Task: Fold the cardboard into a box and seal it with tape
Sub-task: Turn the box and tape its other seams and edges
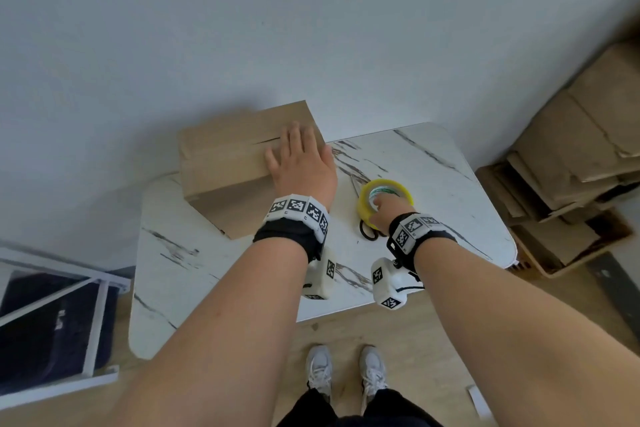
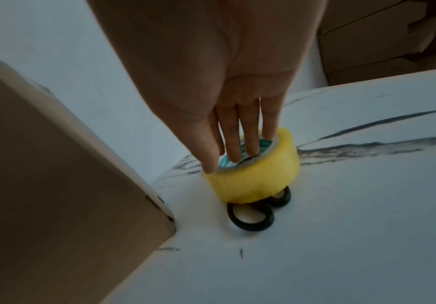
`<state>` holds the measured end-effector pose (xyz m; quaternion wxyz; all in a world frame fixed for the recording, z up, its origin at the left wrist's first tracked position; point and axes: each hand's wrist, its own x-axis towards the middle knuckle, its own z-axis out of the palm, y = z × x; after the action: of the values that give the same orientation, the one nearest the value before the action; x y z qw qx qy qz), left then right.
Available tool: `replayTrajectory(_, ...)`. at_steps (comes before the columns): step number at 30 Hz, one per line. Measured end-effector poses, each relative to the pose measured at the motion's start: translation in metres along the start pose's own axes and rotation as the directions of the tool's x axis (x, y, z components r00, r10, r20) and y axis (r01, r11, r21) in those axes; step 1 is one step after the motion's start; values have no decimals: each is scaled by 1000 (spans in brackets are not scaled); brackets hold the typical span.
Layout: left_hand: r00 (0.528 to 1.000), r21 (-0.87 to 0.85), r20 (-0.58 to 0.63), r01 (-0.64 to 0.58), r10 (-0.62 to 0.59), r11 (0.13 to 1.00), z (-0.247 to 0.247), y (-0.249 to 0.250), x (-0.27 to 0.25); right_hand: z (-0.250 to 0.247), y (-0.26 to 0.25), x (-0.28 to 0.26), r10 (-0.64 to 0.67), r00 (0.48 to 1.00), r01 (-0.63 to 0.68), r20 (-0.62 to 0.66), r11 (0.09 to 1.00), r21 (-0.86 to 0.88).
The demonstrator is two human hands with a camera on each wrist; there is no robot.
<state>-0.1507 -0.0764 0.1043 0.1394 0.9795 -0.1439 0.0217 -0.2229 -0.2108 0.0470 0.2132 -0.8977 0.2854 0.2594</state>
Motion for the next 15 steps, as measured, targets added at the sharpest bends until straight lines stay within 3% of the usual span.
replayTrajectory(9, 997, -27, -32, 70, -71, 997, 3, 5, -3, 13, 9, 15, 6, 999, 1, 45, 989, -145)
replayTrajectory(15, 992, -19, -17, 127, -127, 992, -3, 10, -7, 9, 12, 10, 15, 1000, -17, -10, 983, -185)
